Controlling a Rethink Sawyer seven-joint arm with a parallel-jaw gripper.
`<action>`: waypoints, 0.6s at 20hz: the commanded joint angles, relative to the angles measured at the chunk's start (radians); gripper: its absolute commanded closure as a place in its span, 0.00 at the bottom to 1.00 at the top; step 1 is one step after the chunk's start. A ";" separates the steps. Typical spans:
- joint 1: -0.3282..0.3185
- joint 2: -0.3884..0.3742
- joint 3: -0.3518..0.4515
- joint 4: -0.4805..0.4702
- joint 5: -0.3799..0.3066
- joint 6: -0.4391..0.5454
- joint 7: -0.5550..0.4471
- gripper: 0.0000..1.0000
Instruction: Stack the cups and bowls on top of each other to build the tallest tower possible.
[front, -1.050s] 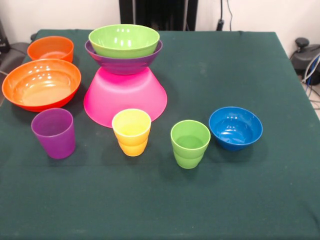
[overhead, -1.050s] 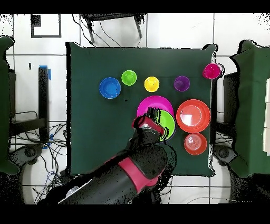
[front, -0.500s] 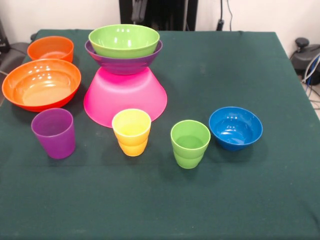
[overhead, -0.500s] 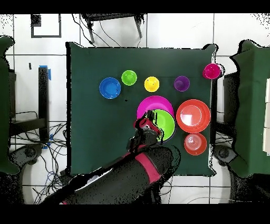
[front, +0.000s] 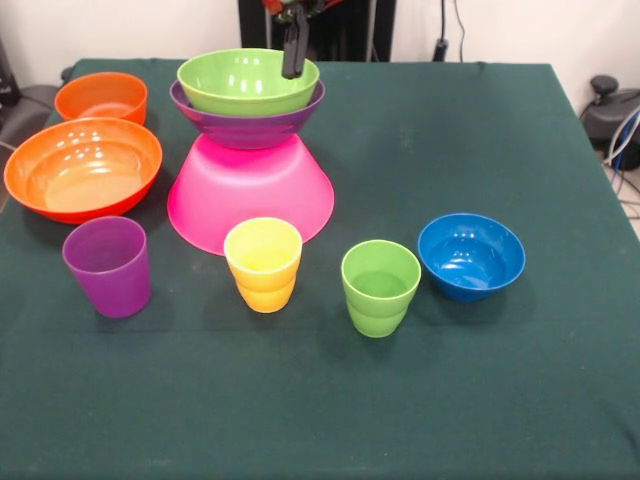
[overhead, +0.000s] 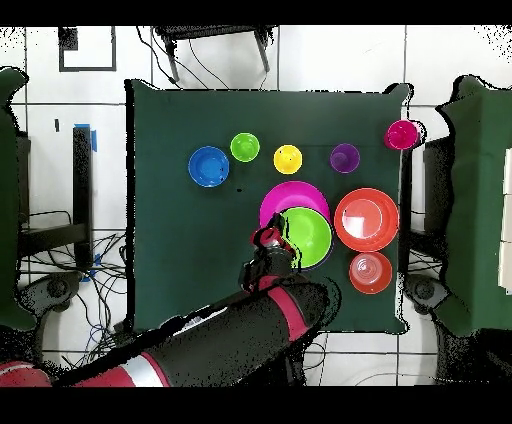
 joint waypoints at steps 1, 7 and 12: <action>-0.007 0.077 0.172 0.024 0.080 -0.038 -0.191 1.00; -0.016 0.098 0.147 0.011 0.089 -0.050 -0.205 1.00; -0.025 0.126 0.138 0.007 0.109 -0.069 -0.215 1.00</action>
